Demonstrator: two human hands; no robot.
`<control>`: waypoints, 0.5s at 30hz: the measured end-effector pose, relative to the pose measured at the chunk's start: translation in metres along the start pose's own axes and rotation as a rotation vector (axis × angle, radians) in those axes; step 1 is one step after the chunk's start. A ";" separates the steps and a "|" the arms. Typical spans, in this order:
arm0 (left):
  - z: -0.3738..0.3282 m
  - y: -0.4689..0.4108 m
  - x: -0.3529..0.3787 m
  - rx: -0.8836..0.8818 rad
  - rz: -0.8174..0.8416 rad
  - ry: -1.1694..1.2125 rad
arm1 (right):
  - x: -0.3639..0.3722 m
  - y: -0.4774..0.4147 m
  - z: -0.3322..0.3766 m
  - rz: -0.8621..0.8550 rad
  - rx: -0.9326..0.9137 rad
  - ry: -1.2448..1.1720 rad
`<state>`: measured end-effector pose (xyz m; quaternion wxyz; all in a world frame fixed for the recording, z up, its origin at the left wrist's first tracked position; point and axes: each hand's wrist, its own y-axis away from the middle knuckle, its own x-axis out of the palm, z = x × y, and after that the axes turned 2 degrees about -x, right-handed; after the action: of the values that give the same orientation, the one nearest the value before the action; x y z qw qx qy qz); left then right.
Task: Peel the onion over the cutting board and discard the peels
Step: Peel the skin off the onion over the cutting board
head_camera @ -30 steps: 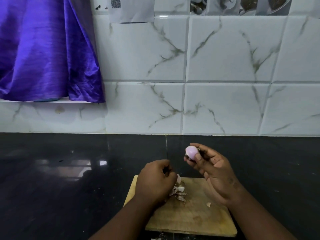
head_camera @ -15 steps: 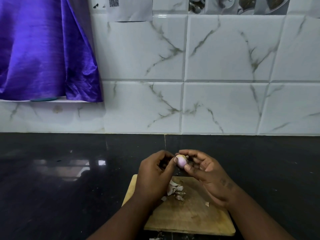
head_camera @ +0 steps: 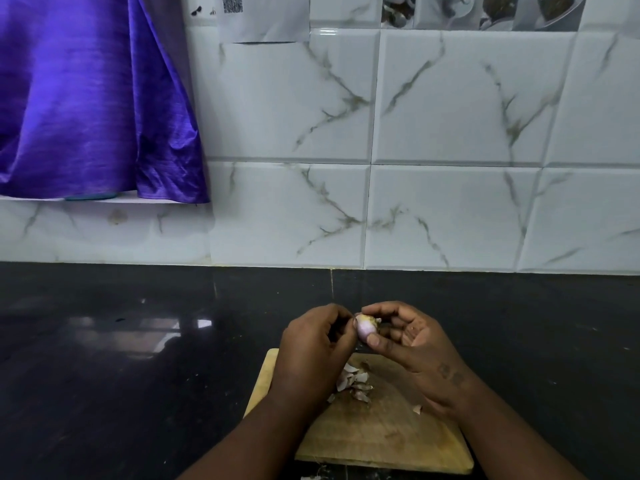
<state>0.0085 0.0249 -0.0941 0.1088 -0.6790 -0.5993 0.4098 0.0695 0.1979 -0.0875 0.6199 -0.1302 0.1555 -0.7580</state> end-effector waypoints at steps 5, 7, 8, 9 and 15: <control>-0.002 0.001 -0.001 0.060 -0.003 -0.108 | 0.000 0.001 -0.001 0.000 -0.026 0.033; -0.001 0.000 0.000 0.067 -0.007 -0.136 | 0.001 0.001 -0.001 0.002 -0.038 0.043; -0.001 0.000 0.000 0.063 -0.015 -0.146 | 0.000 0.000 -0.001 0.003 -0.044 0.050; 0.001 0.000 0.001 0.051 -0.026 -0.150 | 0.000 0.000 -0.002 0.004 -0.049 0.052; 0.004 -0.002 0.003 -0.079 -0.029 0.030 | -0.001 -0.002 -0.003 0.028 -0.050 0.000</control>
<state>0.0040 0.0267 -0.0971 0.0969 -0.6801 -0.6233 0.3737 0.0672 0.1995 -0.0891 0.6269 -0.1435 0.1765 -0.7452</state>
